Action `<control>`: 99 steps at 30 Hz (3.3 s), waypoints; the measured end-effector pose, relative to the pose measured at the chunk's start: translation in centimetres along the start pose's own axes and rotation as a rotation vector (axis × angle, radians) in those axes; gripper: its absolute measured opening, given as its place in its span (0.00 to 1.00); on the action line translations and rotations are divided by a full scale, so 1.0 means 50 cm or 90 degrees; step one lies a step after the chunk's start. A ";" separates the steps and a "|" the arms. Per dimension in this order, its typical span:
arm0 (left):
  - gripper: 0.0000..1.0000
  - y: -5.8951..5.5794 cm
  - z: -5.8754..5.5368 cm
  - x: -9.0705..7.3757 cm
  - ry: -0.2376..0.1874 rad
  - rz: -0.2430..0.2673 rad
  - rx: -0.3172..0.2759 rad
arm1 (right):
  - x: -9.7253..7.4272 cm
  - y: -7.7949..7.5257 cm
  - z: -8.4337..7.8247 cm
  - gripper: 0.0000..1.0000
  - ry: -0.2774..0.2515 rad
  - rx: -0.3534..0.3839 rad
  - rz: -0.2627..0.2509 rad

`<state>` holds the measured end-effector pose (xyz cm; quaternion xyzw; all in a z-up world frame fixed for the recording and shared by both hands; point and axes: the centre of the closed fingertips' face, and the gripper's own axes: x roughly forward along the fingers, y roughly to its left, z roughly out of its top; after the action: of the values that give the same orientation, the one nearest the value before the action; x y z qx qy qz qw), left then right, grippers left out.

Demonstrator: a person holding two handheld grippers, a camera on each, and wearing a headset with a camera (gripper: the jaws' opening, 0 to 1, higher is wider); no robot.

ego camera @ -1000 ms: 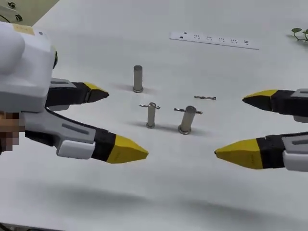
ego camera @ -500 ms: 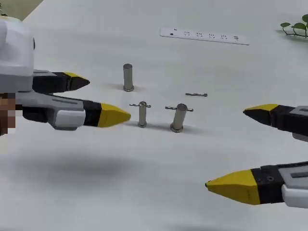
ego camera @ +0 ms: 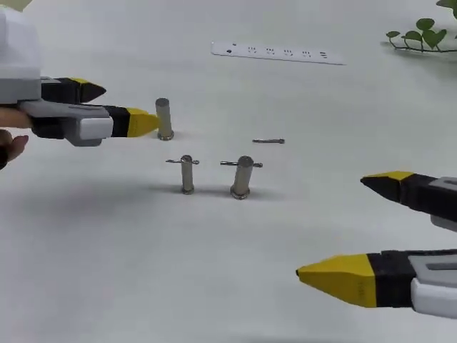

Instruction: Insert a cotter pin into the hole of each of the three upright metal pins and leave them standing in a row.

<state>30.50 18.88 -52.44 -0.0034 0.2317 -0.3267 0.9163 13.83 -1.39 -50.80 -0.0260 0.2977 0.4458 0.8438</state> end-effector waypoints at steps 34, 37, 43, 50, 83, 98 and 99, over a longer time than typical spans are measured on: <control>0.11 -0.011 -0.024 0.133 0.021 -0.014 0.051 | -0.066 -0.050 -0.042 0.94 0.023 0.045 -0.042; 0.11 -0.015 -0.022 0.132 0.024 -0.022 0.062 | -0.070 -0.050 -0.041 0.94 0.022 0.046 -0.044; 0.10 -0.017 -0.021 0.131 0.026 -0.026 0.090 | -0.067 -0.046 -0.046 0.92 0.026 0.045 -0.041; 0.10 -0.013 -0.018 0.131 0.028 -0.017 0.096 | -0.068 -0.046 -0.053 0.93 0.031 0.047 -0.035; 0.09 -0.178 0.101 0.003 -0.022 -0.115 0.167 | -0.076 -0.041 -0.035 0.93 0.015 0.021 -0.027; 0.10 -0.309 0.051 -0.010 -0.002 -0.171 0.156 | -0.067 -0.032 -0.046 0.94 0.021 0.023 -0.010; 0.10 -0.315 0.045 -0.010 0.002 -0.171 0.156 | -0.067 -0.031 -0.047 0.94 0.022 0.023 -0.010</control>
<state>21.71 6.46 -47.74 0.0776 0.1888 -0.4719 0.8577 12.46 -5.52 -51.34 -0.0205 0.3199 0.4334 0.8422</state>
